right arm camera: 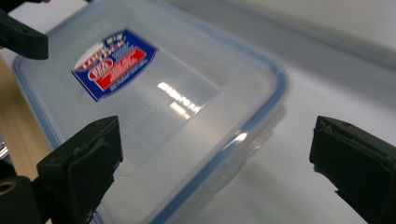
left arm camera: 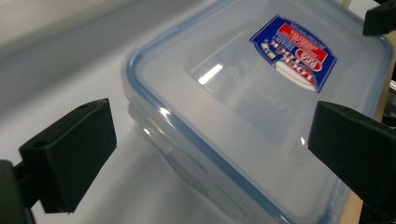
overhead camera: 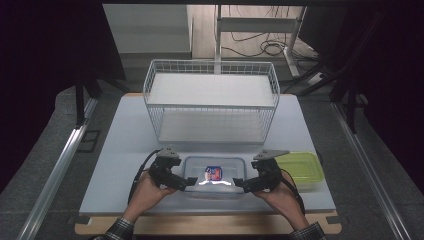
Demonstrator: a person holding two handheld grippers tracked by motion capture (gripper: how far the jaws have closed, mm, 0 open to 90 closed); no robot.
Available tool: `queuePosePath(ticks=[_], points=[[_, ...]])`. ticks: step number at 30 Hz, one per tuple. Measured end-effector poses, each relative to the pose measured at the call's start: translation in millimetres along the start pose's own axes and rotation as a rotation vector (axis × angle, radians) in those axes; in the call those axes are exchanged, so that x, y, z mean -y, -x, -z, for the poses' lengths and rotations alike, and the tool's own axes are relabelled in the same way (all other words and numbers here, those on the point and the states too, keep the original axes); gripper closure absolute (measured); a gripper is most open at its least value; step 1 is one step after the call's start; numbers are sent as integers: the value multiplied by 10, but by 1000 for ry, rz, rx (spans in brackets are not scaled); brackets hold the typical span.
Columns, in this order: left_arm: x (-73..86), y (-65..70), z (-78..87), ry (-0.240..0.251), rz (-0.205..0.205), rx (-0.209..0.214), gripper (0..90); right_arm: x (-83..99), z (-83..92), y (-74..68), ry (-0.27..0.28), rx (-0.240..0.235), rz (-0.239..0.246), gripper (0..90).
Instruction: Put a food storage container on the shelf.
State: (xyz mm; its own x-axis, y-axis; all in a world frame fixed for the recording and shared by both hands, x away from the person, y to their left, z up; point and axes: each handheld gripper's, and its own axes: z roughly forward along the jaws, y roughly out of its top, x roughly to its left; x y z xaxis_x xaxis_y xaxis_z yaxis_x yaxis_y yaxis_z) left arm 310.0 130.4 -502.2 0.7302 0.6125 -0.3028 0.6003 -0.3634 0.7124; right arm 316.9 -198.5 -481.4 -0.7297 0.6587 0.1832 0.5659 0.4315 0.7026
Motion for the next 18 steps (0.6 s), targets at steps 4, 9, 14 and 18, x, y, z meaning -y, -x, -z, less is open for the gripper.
queuePosePath(ticks=[4, 9, 14, 18], points=[[29, -33, -47, -8, 38, 68, 0, -1, -99, 2, -21, -77, -52, 0], [69, -66, -77, -34, 97, 128, 0, 21, -153, 37, -51, -152, -118, 0], [97, 6, -21, -62, 92, 123, 18, 35, -112, 3, -64, -145, -123, 51], [179, 35, 96, -45, 109, 135, 139, 97, 7, -23, -67, -159, -135, 160]])
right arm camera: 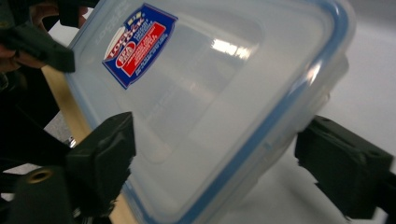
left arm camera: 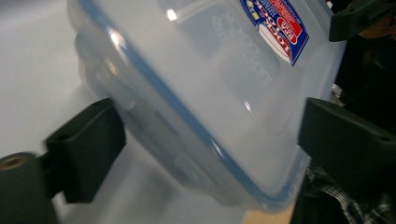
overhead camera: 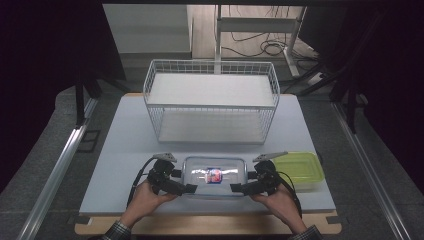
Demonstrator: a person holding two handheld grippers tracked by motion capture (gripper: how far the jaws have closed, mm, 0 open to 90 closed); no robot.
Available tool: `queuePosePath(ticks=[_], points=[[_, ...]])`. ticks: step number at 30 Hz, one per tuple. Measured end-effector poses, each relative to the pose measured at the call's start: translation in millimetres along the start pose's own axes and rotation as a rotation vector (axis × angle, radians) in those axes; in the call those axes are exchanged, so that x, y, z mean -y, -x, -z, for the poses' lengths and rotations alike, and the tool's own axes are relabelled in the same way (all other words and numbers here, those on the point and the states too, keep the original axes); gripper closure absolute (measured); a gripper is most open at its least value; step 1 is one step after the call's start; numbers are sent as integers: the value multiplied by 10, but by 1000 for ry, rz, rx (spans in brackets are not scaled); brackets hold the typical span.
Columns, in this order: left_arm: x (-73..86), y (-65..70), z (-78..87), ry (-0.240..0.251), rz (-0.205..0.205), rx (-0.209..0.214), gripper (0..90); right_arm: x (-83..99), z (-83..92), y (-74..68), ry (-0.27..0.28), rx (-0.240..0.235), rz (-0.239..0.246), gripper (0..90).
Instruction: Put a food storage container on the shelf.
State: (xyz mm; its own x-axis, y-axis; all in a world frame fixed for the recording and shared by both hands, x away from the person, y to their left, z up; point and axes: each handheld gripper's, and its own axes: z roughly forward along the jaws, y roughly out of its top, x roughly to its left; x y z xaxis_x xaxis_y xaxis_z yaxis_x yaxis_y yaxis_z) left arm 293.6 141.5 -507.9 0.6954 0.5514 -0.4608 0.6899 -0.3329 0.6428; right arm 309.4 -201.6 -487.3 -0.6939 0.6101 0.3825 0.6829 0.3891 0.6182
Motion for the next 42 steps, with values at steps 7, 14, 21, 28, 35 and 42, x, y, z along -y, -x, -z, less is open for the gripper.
queuePosePath(ticks=[7, 14, 21, 28, 35, 42], points=[[135, 67, 133, 46, -3, 12, 303, 124, 165, -18, 41, -34, -5, 357], [170, 23, 176, 94, 58, 48, 427, 139, 264, 12, 98, -51, -52, 474], [204, 43, 197, 103, 68, 50, 452, 243, 236, 38, 92, -102, -145, 472], [207, 104, 215, 129, 51, 13, 494, 233, 283, 14, 115, -83, -129, 520], [198, 97, 237, 157, 63, 3, 505, 223, 291, -26, 165, -56, -84, 521], [121, 131, 322, 204, 42, 0, 506, 153, 364, -66, 217, -46, -46, 521]])
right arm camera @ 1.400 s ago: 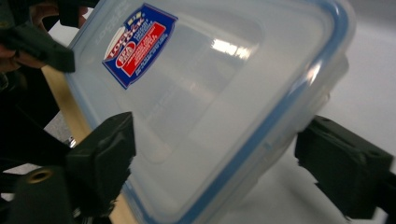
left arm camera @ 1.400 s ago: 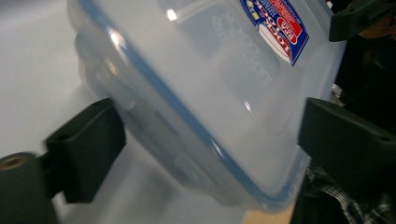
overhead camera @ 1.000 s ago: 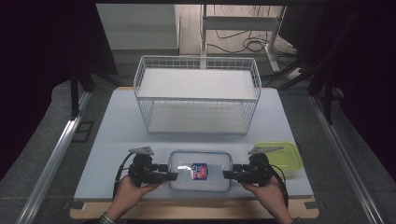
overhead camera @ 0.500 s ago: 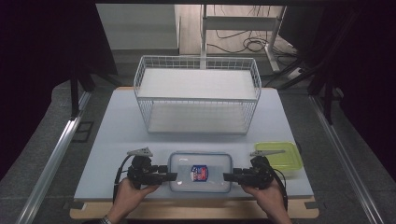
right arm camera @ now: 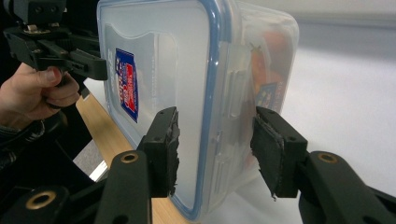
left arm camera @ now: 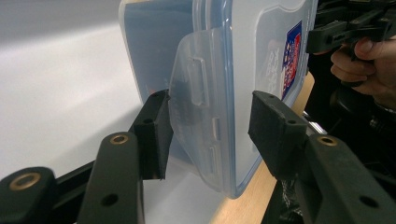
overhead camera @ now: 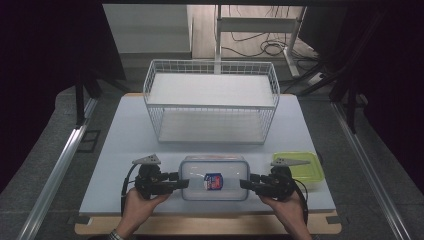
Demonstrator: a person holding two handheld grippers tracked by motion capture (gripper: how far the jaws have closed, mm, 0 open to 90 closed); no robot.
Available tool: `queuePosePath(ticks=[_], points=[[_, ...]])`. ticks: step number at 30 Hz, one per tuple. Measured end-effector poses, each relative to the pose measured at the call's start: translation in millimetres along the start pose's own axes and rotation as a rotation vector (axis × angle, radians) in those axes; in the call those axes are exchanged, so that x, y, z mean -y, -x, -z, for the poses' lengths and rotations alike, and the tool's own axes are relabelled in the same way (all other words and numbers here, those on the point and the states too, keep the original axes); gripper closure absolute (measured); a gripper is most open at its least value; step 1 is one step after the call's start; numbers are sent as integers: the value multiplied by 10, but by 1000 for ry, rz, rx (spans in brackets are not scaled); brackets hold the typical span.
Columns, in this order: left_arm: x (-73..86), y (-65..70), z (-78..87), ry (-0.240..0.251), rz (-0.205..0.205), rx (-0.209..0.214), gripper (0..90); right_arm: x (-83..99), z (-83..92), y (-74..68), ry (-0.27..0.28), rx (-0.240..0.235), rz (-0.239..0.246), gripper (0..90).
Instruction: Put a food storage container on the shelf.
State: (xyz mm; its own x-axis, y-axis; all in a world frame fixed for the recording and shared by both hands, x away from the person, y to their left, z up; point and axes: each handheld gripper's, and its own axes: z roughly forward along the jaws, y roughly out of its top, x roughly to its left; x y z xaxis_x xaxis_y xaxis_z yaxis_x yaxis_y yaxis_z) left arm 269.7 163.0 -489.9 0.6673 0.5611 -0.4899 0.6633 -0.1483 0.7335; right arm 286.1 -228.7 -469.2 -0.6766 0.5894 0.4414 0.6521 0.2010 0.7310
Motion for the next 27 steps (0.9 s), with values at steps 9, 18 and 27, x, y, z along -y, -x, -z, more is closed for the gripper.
queuePosePath(ticks=[9, 18, 27], points=[[-171, 23, 124, 48, -28, -25, 505, -200, 5, -46, 28, -4, 44, 522], [-401, 69, 251, 82, -60, -53, 505, -488, 36, -82, 70, -14, 79, 521], [-700, 107, 377, 107, -96, -74, 504, -732, 81, -115, 101, -17, 100, 521]])
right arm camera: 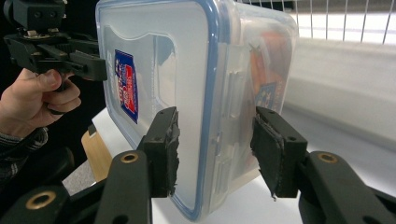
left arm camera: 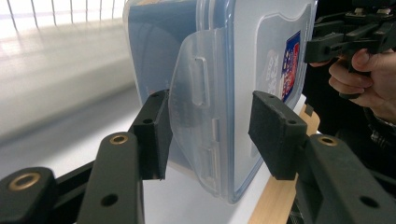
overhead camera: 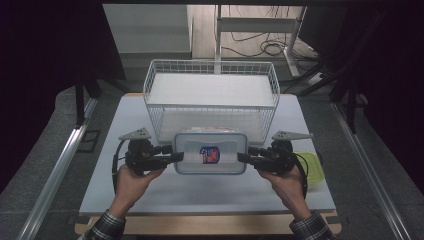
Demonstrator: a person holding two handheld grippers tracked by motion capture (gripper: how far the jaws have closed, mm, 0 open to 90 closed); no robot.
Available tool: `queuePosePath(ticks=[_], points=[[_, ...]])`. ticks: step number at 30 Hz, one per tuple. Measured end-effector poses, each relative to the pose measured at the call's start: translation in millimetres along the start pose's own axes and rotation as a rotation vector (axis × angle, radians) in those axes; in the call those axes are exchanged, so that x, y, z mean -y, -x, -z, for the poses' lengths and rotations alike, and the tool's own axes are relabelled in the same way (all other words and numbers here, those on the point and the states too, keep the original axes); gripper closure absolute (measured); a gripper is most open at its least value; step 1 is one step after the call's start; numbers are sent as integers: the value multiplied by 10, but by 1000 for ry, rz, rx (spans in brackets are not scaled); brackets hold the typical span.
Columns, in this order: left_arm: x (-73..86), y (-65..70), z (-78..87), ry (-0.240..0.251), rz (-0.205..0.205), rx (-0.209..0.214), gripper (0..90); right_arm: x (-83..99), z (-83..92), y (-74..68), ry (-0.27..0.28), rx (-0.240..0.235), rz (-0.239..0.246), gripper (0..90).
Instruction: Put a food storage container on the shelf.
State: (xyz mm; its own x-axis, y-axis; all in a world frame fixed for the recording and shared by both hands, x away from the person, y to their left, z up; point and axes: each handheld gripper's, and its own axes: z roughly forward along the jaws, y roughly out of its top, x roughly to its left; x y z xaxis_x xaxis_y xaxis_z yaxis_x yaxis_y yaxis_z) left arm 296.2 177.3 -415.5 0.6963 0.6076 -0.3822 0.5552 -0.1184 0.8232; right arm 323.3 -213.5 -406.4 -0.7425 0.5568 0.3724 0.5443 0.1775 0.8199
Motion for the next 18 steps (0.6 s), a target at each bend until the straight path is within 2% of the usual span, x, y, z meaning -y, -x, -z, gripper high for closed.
queuePosePath(ticks=[9, 18], points=[[-345, -24, 100, 19, -23, -18, 504, -333, -4, 15, 34, -12, 9, 521], [-544, -113, 122, 38, -19, -14, 504, -588, -25, 38, 51, -4, 28, 521]])
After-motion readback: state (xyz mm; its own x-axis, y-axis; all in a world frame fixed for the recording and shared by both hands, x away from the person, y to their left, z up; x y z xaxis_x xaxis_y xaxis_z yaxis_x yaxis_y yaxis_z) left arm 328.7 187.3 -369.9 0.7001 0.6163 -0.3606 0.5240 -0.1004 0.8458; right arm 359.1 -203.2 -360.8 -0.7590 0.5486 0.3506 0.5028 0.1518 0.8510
